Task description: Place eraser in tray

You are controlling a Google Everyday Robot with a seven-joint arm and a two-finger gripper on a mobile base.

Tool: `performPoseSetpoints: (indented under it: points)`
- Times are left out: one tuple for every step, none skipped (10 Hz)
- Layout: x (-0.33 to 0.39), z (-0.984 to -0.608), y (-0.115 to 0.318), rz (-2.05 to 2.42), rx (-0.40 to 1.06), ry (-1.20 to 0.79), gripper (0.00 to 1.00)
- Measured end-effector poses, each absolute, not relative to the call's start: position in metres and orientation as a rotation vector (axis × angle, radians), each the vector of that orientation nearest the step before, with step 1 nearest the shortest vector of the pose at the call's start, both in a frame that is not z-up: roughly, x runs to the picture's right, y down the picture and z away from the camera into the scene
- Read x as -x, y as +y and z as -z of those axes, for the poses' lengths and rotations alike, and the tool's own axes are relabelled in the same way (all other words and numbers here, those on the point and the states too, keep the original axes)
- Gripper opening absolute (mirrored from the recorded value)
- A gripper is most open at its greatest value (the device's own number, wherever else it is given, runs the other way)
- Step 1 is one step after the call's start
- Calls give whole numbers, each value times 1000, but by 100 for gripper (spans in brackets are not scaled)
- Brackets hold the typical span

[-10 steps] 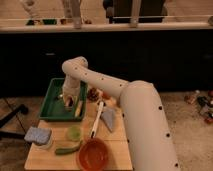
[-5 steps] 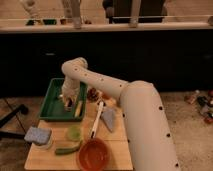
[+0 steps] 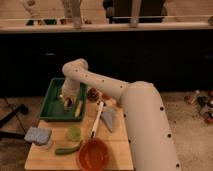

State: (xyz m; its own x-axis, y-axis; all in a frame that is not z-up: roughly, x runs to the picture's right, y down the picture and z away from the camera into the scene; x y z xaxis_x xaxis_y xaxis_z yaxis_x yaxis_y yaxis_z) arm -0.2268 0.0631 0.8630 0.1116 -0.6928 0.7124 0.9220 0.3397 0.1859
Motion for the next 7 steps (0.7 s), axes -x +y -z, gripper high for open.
performPoseSetpoints:
  points:
    - [227,-866,63,1207,336,-823,0]
    - [229,-868,62,1199,331,-829,0]
    - [230,-870,62,1192,326,-835,0]
    - [231,-872,61,1185,318,-839,0]
    - [232,-873,60,1180,309,-840,0]
    - [234,-874,60,1176,295,-841,5]
    - [234,-875,59,1169,288,-841,13]
